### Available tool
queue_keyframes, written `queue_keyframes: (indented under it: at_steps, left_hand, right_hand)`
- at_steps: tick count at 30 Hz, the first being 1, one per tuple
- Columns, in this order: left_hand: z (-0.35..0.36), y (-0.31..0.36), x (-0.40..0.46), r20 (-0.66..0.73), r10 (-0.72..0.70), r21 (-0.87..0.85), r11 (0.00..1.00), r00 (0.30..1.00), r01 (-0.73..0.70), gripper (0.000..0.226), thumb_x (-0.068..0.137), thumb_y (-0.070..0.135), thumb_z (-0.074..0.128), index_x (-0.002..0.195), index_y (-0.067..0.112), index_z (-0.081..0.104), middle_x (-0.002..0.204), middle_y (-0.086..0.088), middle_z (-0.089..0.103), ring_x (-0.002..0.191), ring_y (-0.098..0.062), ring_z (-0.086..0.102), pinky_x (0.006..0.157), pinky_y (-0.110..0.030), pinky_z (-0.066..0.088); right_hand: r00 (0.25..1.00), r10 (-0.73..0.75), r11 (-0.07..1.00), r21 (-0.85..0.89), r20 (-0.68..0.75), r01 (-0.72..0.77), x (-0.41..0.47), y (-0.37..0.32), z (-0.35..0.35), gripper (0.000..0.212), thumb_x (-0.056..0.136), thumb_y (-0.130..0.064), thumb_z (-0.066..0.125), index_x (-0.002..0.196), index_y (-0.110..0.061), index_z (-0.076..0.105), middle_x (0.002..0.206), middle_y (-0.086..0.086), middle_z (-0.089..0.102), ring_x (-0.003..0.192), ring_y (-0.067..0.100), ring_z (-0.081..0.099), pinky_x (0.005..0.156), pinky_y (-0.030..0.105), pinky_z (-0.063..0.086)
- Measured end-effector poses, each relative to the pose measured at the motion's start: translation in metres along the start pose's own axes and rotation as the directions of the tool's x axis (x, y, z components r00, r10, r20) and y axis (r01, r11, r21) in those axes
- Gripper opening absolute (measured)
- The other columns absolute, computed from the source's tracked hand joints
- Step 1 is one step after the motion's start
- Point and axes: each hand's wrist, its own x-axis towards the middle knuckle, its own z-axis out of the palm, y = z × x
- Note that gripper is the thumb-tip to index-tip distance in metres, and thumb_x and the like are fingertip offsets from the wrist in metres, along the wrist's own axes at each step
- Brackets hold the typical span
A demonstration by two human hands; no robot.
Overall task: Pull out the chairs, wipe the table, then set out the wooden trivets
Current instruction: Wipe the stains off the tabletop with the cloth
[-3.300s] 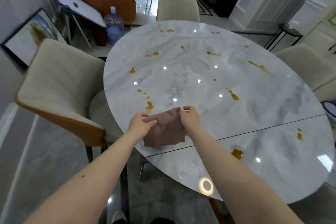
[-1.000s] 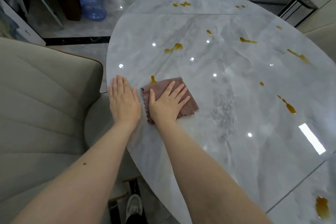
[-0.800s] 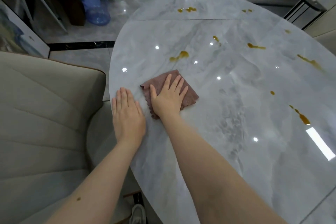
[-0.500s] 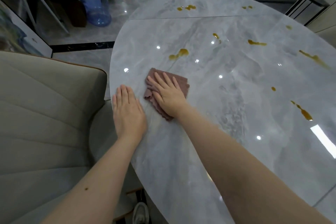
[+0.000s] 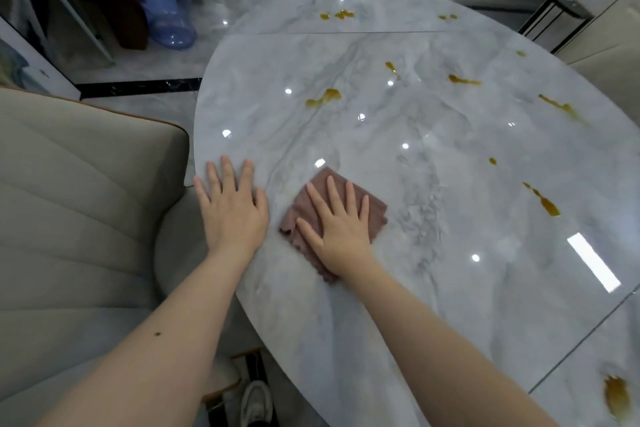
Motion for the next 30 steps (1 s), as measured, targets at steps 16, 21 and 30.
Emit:
queue_keyframes:
  at_steps: [16,21,30]
  left_hand:
    - [0.000,0.001,-0.002,-0.059,0.027,-0.044,0.999,0.998,-0.030,0.046,0.100,0.027,0.028,0.145,0.016,0.034,0.154,-0.016,0.024,0.144,-0.035,0.015,0.118,-0.048,0.004]
    - [0.001,-0.002,-0.009,-0.066,0.031,-0.072,0.997,0.997,-0.036,0.047,0.101,0.021,0.029,0.144,0.003,0.034,0.152,-0.019,0.028,0.142,-0.034,0.020,0.118,-0.044,0.011]
    - [0.005,-0.002,-0.011,-0.108,-0.004,-0.097,0.995,0.994,-0.006,0.047,0.100,0.018,0.028,0.142,-0.001,0.034,0.151,-0.017,0.031,0.142,-0.029,0.022,0.119,-0.041,0.013]
  right_hand:
    - [0.976,-0.212,0.974,0.071,-0.050,0.215,0.013,-0.009,0.004,0.059,0.092,-0.038,0.016,0.149,-0.028,0.028,0.157,-0.004,0.023,0.147,0.017,0.016,0.119,0.038,0.004]
    - [0.980,-0.196,0.980,0.013,0.016,0.196,-0.067,0.030,0.007,0.058,0.094,-0.041,0.015,0.151,-0.028,0.021,0.158,-0.007,0.016,0.148,0.016,0.009,0.119,0.040,0.002]
    - [0.982,0.179,0.984,0.016,-0.065,-0.179,0.023,0.015,0.002,0.055,0.101,-0.039,0.024,0.153,-0.027,0.010,0.161,-0.002,0.005,0.148,0.019,0.000,0.118,0.045,-0.004]
